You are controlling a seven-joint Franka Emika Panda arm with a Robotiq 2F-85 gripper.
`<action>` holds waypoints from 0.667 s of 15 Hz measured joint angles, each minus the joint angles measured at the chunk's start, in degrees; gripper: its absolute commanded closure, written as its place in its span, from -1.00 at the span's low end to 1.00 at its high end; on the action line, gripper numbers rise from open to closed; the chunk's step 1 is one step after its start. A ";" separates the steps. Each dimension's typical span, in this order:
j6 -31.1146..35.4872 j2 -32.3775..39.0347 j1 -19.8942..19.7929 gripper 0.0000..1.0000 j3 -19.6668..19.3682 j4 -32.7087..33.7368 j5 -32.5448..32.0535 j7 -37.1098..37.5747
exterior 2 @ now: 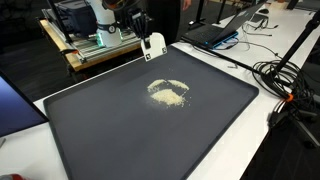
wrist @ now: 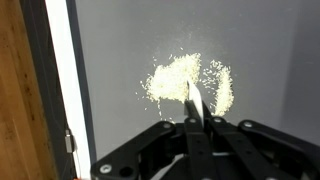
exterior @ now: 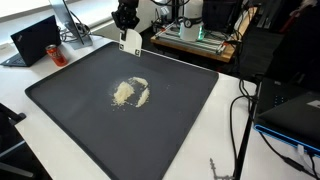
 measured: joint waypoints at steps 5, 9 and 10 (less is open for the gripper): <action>-13.18 -2.33 2.36 0.98 0.82 6.94 -10.65 17.27; -22.25 -1.24 6.20 0.98 -0.22 12.32 -11.61 30.30; -23.68 -0.58 6.76 0.98 -0.48 13.41 -11.75 33.50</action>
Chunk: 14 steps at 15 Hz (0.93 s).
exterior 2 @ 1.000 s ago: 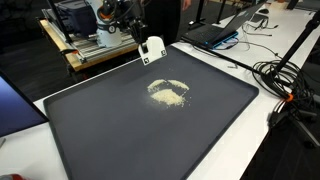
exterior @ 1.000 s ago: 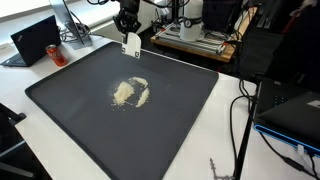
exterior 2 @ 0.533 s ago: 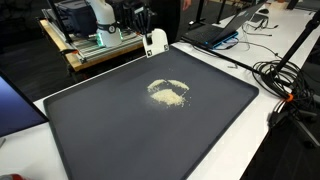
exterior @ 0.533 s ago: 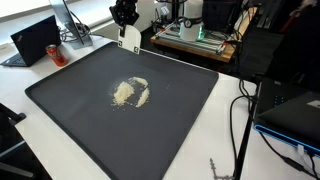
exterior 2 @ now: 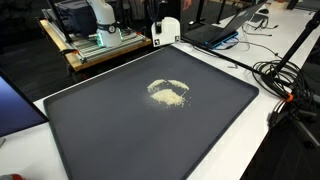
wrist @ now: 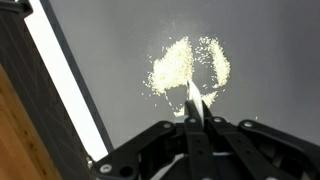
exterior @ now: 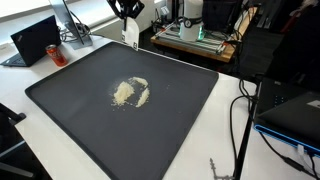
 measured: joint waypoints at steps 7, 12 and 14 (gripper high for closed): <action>-5.20 6.82 2.52 0.98 -1.71 6.91 -0.29 18.74; -4.16 9.65 3.37 0.98 -2.32 8.93 0.56 21.03; -4.16 9.66 3.39 0.98 -2.39 8.93 0.55 21.04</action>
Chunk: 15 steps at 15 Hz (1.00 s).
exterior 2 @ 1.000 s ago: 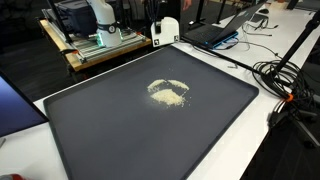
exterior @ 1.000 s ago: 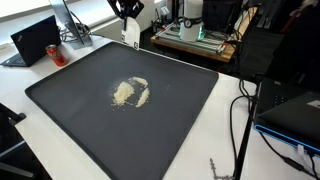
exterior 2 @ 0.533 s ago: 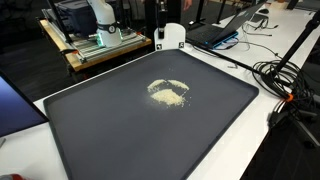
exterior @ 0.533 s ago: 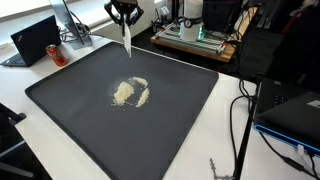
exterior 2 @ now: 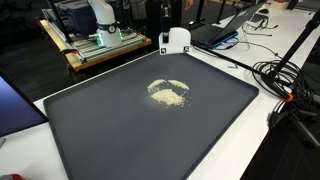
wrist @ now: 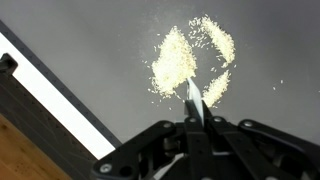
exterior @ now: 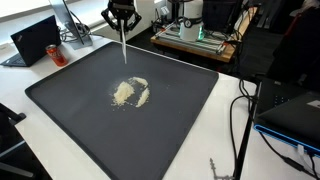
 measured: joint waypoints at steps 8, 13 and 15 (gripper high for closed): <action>-13.62 8.37 5.00 0.98 0.77 8.42 -10.04 16.98; -20.04 17.31 9.22 0.98 1.44 16.03 -11.53 20.54; -21.93 20.84 10.18 0.98 1.43 18.87 -12.20 21.38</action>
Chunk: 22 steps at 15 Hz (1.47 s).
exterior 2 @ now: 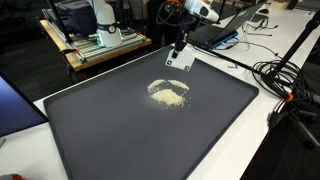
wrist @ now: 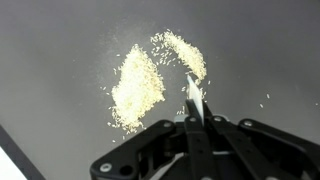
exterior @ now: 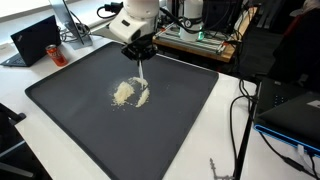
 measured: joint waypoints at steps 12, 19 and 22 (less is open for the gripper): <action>-14.64 14.27 6.49 0.98 -0.78 15.71 -6.91 8.76; -18.92 17.33 6.91 0.98 -2.18 23.67 -5.66 21.96; -20.50 19.33 6.92 0.98 -2.85 27.13 -4.67 25.83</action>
